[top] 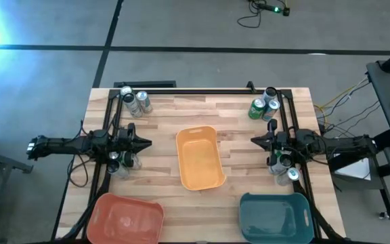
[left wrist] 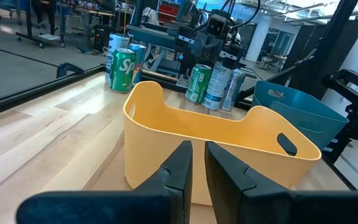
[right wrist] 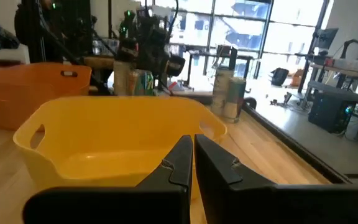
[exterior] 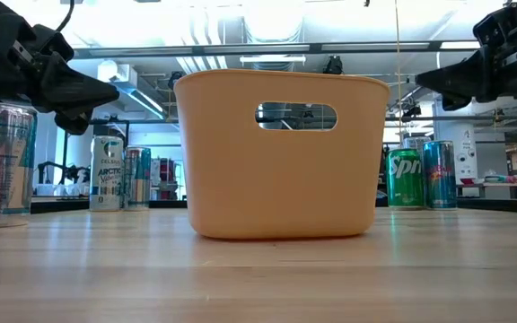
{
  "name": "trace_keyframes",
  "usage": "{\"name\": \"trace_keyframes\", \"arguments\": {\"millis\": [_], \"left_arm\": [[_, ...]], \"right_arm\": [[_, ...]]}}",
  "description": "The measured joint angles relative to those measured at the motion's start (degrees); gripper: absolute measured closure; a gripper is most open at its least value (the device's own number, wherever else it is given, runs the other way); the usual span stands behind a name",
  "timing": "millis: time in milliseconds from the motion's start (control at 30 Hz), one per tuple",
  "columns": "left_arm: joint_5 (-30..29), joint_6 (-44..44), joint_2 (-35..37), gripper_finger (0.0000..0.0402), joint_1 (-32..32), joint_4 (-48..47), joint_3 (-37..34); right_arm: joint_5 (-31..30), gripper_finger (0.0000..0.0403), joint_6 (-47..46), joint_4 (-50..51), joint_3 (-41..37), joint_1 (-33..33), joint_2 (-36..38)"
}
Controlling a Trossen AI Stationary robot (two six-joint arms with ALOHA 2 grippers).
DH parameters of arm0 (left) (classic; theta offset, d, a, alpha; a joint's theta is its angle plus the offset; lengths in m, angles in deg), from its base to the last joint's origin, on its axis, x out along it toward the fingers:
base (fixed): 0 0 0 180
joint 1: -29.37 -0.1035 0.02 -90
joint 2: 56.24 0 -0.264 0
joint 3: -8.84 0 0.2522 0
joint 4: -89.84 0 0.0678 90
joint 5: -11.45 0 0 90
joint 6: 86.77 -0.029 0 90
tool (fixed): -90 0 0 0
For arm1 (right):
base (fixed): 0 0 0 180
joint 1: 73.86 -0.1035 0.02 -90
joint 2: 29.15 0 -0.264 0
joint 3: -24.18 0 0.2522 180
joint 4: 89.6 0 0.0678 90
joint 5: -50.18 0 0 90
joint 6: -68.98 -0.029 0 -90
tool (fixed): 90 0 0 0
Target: Sort soda cans
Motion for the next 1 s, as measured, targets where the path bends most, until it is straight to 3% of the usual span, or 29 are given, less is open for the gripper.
{"name": "trace_keyframes", "arguments": {"millis": [167,433,533,667,833,1000], "left_arm": [[0.01,0.00,0.02,0.0374,0.00,0.02,0.02],[0.01,0.01,0.01,0.0374,-0.02,0.02,0.02],[-0.01,-0.74,0.02,0.0374,0.00,0.02,0.02],[-0.04,-1.90,0.02,0.0374,-0.01,0.04,0.02],[-1.37,-1.92,0.02,0.0374,0.00,0.06,0.02],[-1.45,-1.92,0.00,0.0374,0.00,0.19,0.02]], "right_arm": [[0.87,0.0390,-25.43,-8.27,-0.01,-0.01,0.06],[-23.33,0.0390,-47.15,-25.78,-0.03,0.11,-0.21],[-26.09,0.0390,-49.36,-29.64,-0.03,0.12,-0.26],[-25.49,0.0390,-43.77,-29.74,0.13,0.36,-1.20],[-18.05,0.0390,-40.48,-12.79,11.32,-0.38,-7.35],[-16.75,0.0378,-35.31,17.45,33.55,-1.44,-21.92]]}}
